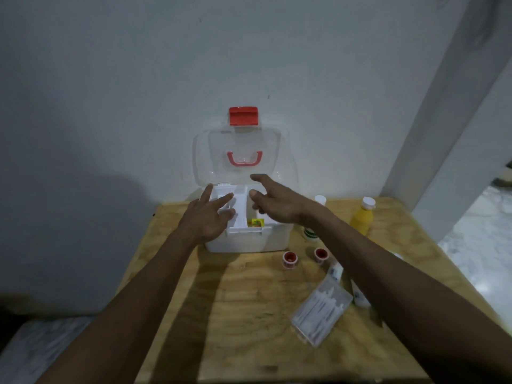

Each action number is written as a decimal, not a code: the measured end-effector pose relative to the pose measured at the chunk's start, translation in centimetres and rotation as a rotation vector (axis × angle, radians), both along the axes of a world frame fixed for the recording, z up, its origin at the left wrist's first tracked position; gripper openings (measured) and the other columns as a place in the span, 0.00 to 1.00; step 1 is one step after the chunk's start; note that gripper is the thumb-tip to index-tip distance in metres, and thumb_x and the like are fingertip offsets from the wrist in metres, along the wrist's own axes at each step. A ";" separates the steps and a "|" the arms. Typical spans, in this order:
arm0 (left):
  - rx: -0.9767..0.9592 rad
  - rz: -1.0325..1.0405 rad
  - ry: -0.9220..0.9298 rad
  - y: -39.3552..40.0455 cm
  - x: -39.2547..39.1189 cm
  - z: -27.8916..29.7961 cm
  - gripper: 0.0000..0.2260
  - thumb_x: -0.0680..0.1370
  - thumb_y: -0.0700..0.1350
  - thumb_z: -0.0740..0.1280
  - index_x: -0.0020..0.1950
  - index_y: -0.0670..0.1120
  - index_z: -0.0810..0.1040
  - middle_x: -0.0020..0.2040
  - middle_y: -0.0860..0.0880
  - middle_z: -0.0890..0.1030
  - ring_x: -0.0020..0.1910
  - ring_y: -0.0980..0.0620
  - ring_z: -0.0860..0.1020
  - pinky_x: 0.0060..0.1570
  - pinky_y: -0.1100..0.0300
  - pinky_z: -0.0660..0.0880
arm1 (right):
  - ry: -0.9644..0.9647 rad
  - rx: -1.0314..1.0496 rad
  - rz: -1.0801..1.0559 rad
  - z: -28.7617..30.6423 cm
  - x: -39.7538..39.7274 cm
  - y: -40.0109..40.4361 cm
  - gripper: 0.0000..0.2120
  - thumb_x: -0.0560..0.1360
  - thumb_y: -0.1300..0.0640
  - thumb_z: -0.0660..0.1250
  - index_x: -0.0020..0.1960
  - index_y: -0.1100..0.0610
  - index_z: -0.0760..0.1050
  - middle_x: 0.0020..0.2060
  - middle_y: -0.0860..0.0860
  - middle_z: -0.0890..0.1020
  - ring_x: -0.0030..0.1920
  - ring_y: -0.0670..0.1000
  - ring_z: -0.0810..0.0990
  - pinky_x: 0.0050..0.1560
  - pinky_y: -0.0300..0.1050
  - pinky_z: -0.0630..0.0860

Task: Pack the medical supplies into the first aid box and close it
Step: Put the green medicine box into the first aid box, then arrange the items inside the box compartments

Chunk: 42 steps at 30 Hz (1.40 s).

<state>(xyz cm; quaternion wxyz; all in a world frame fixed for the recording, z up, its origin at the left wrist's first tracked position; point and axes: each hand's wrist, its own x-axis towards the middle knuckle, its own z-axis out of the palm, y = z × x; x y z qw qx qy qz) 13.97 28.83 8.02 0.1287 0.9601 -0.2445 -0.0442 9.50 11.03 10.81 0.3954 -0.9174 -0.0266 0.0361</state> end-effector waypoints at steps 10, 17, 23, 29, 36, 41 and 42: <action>-0.072 0.080 0.031 0.6 2.9 -2.6 0.23 0.80 0.61 0.55 0.76 0.61 0.61 0.80 0.48 0.46 0.76 0.40 0.58 0.73 0.46 0.55 | -0.189 -0.130 0.033 -3.6 -12.7 -7.1 0.20 0.70 0.52 0.76 0.61 0.51 0.79 0.51 0.43 0.83 0.51 0.38 0.81 0.50 0.32 0.75; -0.095 0.089 0.031 0.3 2.6 -2.5 0.22 0.81 0.59 0.57 0.75 0.60 0.63 0.80 0.48 0.47 0.76 0.39 0.57 0.73 0.46 0.54 | 0.053 -0.352 0.170 -7.3 -15.2 -9.3 0.31 0.65 0.41 0.76 0.66 0.38 0.71 0.72 0.43 0.67 0.75 0.45 0.55 0.74 0.56 0.53; -0.099 0.103 0.035 0.4 2.8 -2.5 0.22 0.80 0.59 0.58 0.75 0.62 0.63 0.80 0.49 0.47 0.76 0.39 0.58 0.73 0.47 0.53 | 0.069 -0.437 0.224 -7.2 -14.8 -9.9 0.32 0.65 0.43 0.78 0.66 0.39 0.71 0.74 0.43 0.66 0.77 0.43 0.50 0.74 0.64 0.39; -0.100 0.100 0.040 0.6 3.1 -2.7 0.22 0.80 0.60 0.57 0.75 0.62 0.63 0.80 0.49 0.47 0.76 0.38 0.58 0.73 0.45 0.54 | 0.028 -0.442 0.202 -7.2 -15.0 -9.5 0.30 0.67 0.42 0.75 0.67 0.41 0.71 0.74 0.44 0.66 0.76 0.43 0.55 0.75 0.63 0.40; -0.101 0.105 0.036 0.5 2.7 -2.4 0.22 0.81 0.59 0.56 0.75 0.61 0.62 0.80 0.49 0.47 0.76 0.38 0.58 0.73 0.44 0.55 | -0.177 -0.148 0.101 -3.2 -14.9 -8.1 0.30 0.65 0.45 0.78 0.65 0.47 0.75 0.59 0.43 0.79 0.57 0.41 0.76 0.56 0.40 0.76; -0.099 0.103 0.028 0.5 2.3 -2.2 0.22 0.81 0.61 0.55 0.75 0.62 0.62 0.80 0.48 0.47 0.75 0.39 0.60 0.73 0.45 0.55 | -0.360 -0.088 -0.071 0.6 -11.2 -6.2 0.33 0.64 0.46 0.79 0.66 0.53 0.76 0.61 0.48 0.80 0.58 0.44 0.78 0.60 0.41 0.77; -0.101 0.103 0.032 0.6 2.1 -2.0 0.22 0.81 0.60 0.55 0.75 0.62 0.62 0.80 0.48 0.47 0.75 0.39 0.60 0.73 0.45 0.55 | -0.377 -0.112 -0.103 1.1 -10.1 -5.9 0.33 0.64 0.46 0.79 0.66 0.54 0.76 0.62 0.49 0.79 0.59 0.46 0.77 0.60 0.41 0.76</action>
